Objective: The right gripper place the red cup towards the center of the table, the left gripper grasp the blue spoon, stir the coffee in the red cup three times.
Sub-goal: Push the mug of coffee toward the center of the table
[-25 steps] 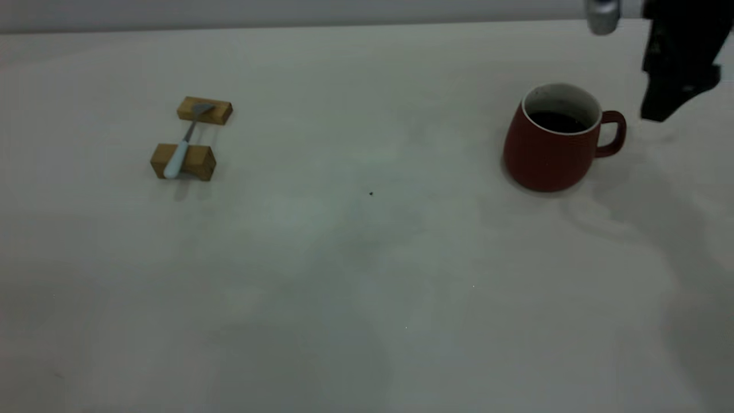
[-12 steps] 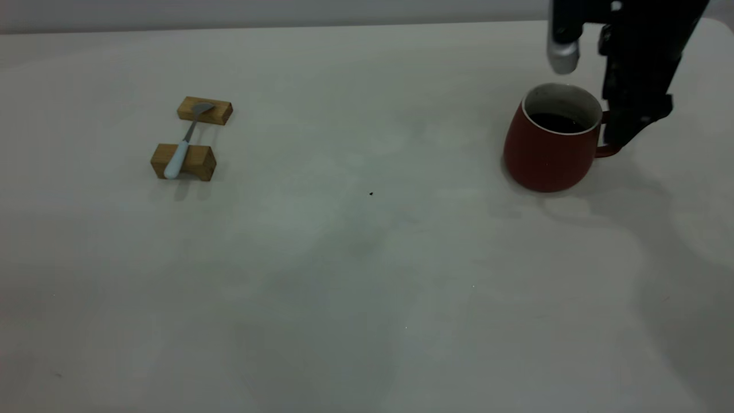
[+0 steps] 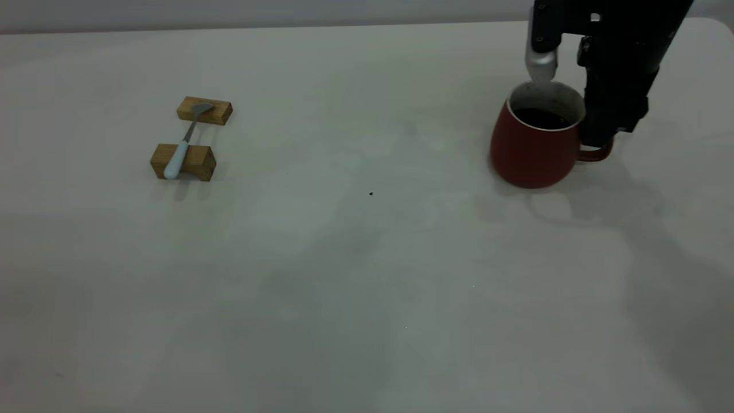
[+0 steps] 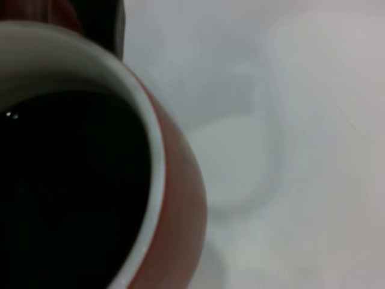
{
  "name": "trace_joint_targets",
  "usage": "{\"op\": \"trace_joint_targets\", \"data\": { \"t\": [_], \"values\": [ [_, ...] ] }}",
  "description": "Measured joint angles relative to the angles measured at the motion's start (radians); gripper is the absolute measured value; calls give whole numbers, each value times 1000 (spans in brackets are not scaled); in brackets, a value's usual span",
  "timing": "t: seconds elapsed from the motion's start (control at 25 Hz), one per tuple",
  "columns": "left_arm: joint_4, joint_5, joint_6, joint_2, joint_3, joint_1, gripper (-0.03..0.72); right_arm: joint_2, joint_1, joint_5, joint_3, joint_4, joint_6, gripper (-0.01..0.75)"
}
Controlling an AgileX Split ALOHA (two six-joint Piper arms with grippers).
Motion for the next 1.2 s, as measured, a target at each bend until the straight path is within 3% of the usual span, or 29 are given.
{"op": "trace_joint_targets", "data": {
  "t": [0.24, 0.76, 1.2],
  "values": [
    [0, 0, 0, 0, 0, 0, 550, 0, 43, -12, 0, 38, 0, 375],
    [0, 0, 0, 0, 0, 0, 550, 0, 237, -91, 0, 98, 83, 403],
    [0, 0, 0, 0, 0, 0, 550, 0, 297, -118, 0, 171, 128, 419]
  ]
}}
